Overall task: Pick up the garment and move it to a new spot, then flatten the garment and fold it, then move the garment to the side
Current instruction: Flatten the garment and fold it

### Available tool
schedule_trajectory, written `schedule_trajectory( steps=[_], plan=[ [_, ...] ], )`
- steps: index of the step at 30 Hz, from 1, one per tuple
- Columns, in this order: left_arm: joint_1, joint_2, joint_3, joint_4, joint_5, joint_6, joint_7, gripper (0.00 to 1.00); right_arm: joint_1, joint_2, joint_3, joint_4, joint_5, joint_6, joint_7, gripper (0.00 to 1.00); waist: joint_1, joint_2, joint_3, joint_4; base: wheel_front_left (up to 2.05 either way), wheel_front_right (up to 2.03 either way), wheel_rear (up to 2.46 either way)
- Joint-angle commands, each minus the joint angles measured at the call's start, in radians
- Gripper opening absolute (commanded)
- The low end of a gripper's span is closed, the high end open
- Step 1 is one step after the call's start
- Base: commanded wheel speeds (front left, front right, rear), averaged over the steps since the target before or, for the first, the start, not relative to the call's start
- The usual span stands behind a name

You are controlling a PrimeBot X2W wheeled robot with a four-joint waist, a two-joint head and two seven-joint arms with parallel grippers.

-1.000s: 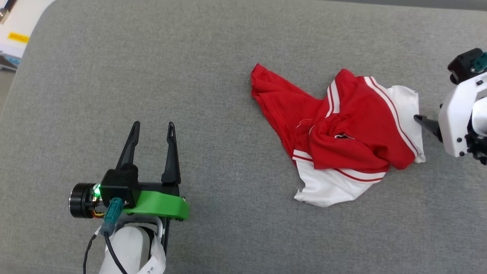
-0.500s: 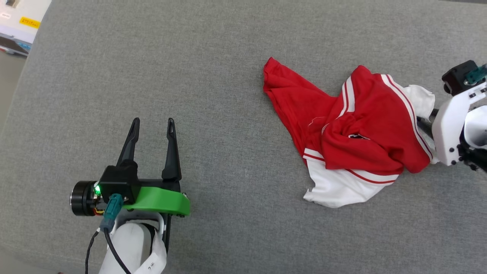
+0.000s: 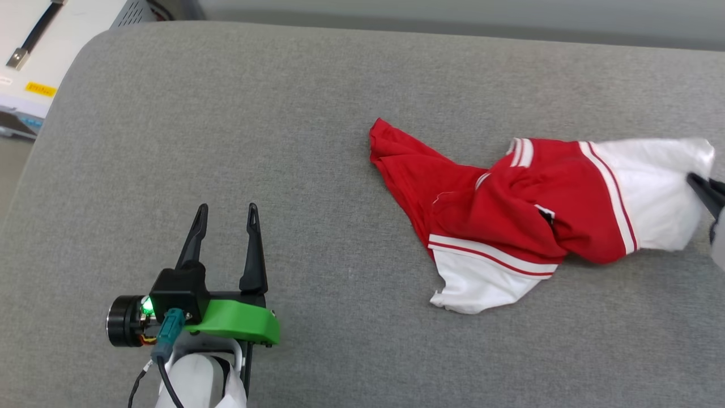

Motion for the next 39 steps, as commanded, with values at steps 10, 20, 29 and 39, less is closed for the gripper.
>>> schedule_trajectory(
  steps=[10, 20, 29, 39],
  plan=[
    [0.022, -0.004, -0.001, 0.005, 0.005, 0.002, -0.006, 1.0, 0.266, -0.036, -0.169, 0.069, 0.061, -0.001, -0.105, 0.0, 0.0, 0.0, -0.03, -0.026, 0.0, 0.0, 0.0],
    [0.023, -0.004, 0.008, 0.016, 0.013, -0.007, -0.006, 1.0, 0.45, -0.016, -0.291, 0.148, 0.097, -0.001, -0.103, 0.0, 0.0, 0.0, -0.038, -0.015, 0.0, 0.0, 0.0],
    [0.031, -0.004, 0.007, 0.025, 0.014, -0.008, -0.006, 1.0, 0.449, 0.039, -0.363, 0.176, 0.029, -0.001, -0.215, 1.0, 0.0, 0.0, -0.07, -0.021, 0.0, 0.0, 0.0],
    [-0.011, 0.012, 0.035, -0.006, 0.035, -0.066, -0.006, 1.0, 0.394, 0.162, -0.615, 0.063, -0.313, -0.001, -0.386, 1.0, 0.0, 0.0, -0.102, -0.035, 0.0, 0.0, 0.0]
  ],
)
